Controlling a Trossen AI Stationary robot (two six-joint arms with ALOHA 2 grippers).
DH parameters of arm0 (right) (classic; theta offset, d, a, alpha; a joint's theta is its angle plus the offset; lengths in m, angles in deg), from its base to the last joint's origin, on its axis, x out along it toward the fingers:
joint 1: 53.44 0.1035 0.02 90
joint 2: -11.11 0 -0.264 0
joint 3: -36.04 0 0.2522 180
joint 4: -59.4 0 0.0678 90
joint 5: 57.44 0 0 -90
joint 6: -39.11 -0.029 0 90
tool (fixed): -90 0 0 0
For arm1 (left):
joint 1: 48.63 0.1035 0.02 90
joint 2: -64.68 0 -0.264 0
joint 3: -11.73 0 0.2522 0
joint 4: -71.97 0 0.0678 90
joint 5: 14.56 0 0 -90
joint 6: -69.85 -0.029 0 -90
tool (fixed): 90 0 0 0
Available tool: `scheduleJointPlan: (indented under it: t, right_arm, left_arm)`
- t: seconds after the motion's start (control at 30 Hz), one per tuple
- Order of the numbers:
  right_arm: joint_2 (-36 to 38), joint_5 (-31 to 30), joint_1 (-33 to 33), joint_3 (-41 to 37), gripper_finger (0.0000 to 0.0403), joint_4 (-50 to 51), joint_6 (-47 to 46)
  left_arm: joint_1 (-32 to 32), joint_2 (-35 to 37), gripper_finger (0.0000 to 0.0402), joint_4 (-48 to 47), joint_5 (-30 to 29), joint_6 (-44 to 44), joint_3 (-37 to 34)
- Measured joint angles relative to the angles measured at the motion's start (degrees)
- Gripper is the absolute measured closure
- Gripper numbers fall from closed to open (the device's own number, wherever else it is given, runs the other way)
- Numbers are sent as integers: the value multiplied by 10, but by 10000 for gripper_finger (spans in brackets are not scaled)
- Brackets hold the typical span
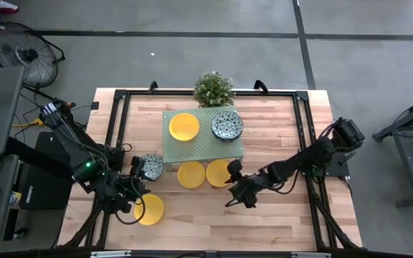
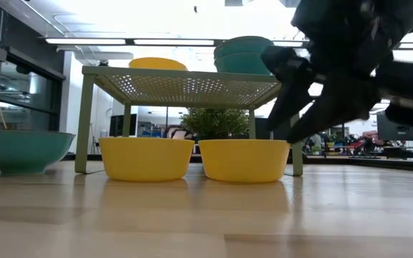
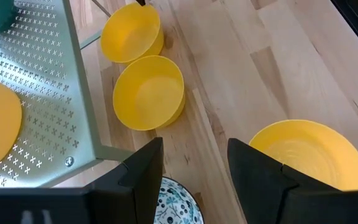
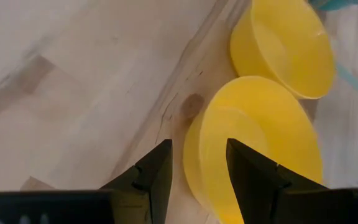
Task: Pick & Place Mini bowls
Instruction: Stack the yellow bowl on top of the yellow bowl on the shelf
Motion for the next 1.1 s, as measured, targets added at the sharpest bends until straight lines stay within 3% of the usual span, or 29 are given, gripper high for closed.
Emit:
scheduleJointPlan:
  t: [0.2, 0.47, 0.6, 0.83, 1.1]
  right_arm:
    - [-44, -16, -5, 0, 263, -11, 10]
    - [-48, -21, -12, 0, 267, -21, 0]
    - [-48, -9, -11, 0, 295, -17, -25]
    - [-48, -5, 3, 0, 392, -11, -52]
    - [-48, 30, 34, 72, 400, 90, -114]
  left_arm:
    - [0, 0, 227, -1, 0, 0, 0]
    - [0, 0, 227, -2, 2, 0, 0]
    - [0, 0, 227, -2, 3, 0, 0]
    - [0, 0, 227, -2, 7, 8, 0]
    - [0, 0, 227, -2, 20, 12, 0]
